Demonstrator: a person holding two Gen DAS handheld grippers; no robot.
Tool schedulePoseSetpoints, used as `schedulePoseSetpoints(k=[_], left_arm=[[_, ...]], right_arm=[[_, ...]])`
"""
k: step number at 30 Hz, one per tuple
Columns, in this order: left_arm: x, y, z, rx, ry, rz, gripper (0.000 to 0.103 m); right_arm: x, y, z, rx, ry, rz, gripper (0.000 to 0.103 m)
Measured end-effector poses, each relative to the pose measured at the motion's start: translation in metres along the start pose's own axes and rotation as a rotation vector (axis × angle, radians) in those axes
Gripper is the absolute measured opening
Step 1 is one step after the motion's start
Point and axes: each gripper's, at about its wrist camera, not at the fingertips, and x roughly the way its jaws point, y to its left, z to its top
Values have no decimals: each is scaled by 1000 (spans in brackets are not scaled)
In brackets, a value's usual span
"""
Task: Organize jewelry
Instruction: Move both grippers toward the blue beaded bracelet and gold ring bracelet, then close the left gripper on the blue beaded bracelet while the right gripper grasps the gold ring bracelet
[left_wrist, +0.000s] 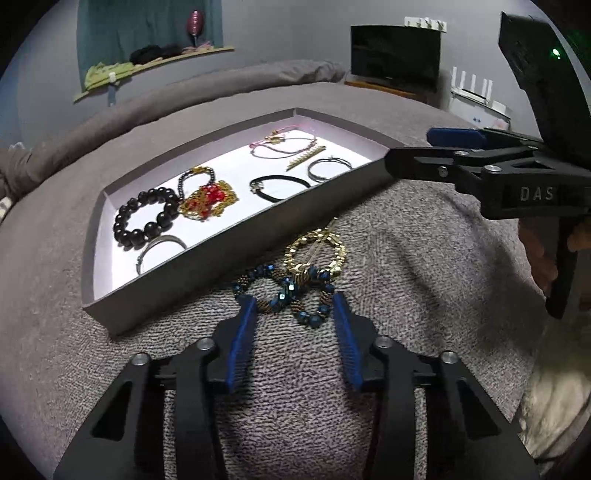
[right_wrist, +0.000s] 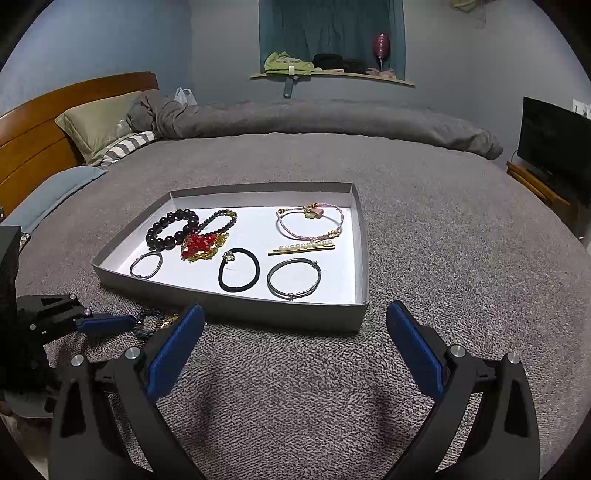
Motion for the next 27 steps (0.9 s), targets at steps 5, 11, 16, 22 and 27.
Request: schedulePoseSetpoints(k=[5, 11, 16, 22, 27], left_arm=[[-5, -3, 0, 10, 4, -28, 20], [-4, 0, 1, -19, 6, -46, 19], [5, -5, 0, -1, 13, -26, 20], [-7, 0, 0, 19, 22, -1, 11], [-29, 16, 3, -6, -27, 49, 7]], right_arm=[[1, 1, -1, -9, 6, 1, 97], [2, 3, -1, -14, 10, 4, 97], [7, 9, -4, -37, 32, 16, 97], [11, 19, -8, -85, 63, 71, 94], [16, 37, -15, -142, 100, 129, 73]])
